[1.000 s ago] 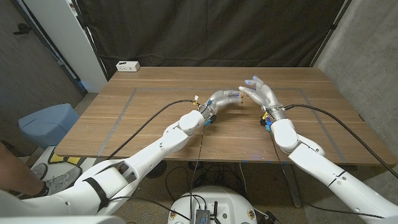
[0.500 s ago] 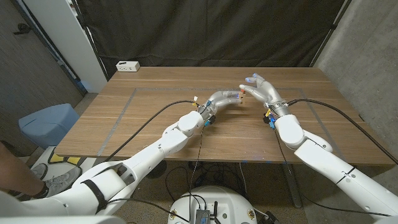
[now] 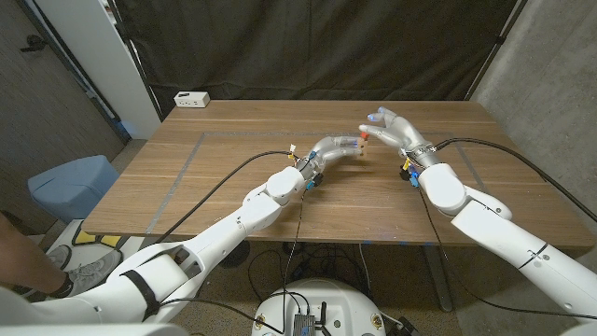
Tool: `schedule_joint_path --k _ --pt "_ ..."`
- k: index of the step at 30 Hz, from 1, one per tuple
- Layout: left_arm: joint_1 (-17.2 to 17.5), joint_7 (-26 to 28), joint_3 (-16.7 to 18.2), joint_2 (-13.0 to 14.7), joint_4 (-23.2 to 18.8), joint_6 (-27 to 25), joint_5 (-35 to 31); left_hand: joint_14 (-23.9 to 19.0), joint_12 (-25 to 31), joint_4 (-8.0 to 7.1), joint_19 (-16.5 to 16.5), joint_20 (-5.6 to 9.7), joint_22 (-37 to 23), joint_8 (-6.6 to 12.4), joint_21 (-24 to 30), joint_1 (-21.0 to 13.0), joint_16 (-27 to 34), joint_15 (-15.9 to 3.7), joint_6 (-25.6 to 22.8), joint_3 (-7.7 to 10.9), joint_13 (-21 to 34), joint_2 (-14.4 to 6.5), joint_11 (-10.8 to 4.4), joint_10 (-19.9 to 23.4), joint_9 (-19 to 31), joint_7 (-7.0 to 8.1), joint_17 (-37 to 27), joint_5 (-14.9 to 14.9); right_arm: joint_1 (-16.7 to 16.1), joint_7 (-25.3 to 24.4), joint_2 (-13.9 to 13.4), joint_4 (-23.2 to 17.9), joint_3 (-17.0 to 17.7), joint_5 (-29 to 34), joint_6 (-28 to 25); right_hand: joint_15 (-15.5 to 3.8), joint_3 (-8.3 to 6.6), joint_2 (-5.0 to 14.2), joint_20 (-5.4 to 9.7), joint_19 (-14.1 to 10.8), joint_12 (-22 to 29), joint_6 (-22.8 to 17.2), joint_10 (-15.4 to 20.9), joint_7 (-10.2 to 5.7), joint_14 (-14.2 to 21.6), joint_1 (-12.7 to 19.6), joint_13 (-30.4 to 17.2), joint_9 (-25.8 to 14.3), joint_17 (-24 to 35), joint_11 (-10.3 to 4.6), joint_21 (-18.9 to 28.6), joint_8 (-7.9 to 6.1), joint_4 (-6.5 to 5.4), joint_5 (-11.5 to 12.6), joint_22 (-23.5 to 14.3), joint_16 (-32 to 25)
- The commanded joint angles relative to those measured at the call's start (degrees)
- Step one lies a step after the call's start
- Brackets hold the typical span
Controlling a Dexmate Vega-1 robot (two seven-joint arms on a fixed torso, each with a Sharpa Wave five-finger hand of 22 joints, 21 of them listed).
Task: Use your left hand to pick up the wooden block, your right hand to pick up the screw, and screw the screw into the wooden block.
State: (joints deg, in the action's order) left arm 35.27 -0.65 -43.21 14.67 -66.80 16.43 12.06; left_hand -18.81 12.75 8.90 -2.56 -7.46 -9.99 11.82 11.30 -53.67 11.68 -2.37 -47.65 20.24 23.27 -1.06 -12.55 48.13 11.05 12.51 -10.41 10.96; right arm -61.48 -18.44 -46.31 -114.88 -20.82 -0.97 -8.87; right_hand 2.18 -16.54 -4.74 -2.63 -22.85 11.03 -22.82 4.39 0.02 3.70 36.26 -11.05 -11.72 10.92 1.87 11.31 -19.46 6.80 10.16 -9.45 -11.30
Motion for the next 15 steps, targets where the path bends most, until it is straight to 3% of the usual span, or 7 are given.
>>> schedule_joint_path --k 1,2,8,15 --pt "-0.2 -0.1 0.0 0.1 0.1 0.1 -0.1 -0.6 0.2 -0.23 -0.1 0.02 -0.3 0.36 0.1 0.0 -0.2 -3.39 -1.7 0.1 0.2 -0.6 -0.04 0.3 0.2 -0.02 -0.1 0.4 1.7 4.1 -3.5 -3.3 0.4 -0.6 -4.8 1.18 -0.11 0.17 -2.27 -0.2 0.3 -0.7 0.0 0.02 0.1 0.5 -0.2 0.0 0.1 0.28 -0.1 0.43 0.4 0.2 -0.2 -0.3" --pt "-0.2 -0.1 0.0 0.1 0.1 0.1 -0.2 -0.6 0.2 -0.23 -0.1 0.02 -0.3 0.36 0.1 0.0 -0.2 -3.38 -1.7 0.1 0.2 -0.6 -0.04 0.3 0.2 -0.02 -0.1 0.4 1.9 4.4 -3.8 -3.4 0.4 -0.6 -4.8 1.17 -0.09 0.12 -2.85 -0.1 0.2 -0.7 -0.3 0.01 0.1 0.5 -0.2 0.0 0.0 -0.3 -0.2 0.54 0.48 0.2 -0.2 -0.3" --pt "-0.4 -0.4 0.0 0.1 0.3 0.1 -0.2 -0.7 0.2 -0.26 -0.1 -0.01 -0.3 0.36 0.1 0.0 -0.2 -3.38 -1.8 0.08 0.2 -0.6 -0.03 0.3 0.2 -0.02 -0.1 0.4 2.7 6.1 -5.2 -4.8 0.4 -1.0 -6.9 2.1 -0.14 0.17 -6.75 -0.7 0.3 -0.8 -0.1 -0.04 0.1 0.6 -0.2 0.0 0.0 0.19 -0.2 1.05 0.76 0.2 -0.2 -0.2" --pt "-0.7 -0.5 0.0 0.1 0.6 0.2 -0.2 -0.7 0.2 -0.25 -0.1 0.02 -0.3 0.35 0.1 0.0 -0.2 -3.41 -1.7 0.06 0.2 -0.6 -0.05 0.3 0.2 -0.02 -0.1 0.4 3.8 8.8 -7.9 -7.1 0.8 -1.5 -10.1 3.56 -0.32 0.32 -8.45 -1.2 0.4 -0.6 -0.1 0.01 0.3 1.0 -0.2 0.0 -0.1 0.35 -0.1 1.48 1.03 0.3 -0.2 -0.2"
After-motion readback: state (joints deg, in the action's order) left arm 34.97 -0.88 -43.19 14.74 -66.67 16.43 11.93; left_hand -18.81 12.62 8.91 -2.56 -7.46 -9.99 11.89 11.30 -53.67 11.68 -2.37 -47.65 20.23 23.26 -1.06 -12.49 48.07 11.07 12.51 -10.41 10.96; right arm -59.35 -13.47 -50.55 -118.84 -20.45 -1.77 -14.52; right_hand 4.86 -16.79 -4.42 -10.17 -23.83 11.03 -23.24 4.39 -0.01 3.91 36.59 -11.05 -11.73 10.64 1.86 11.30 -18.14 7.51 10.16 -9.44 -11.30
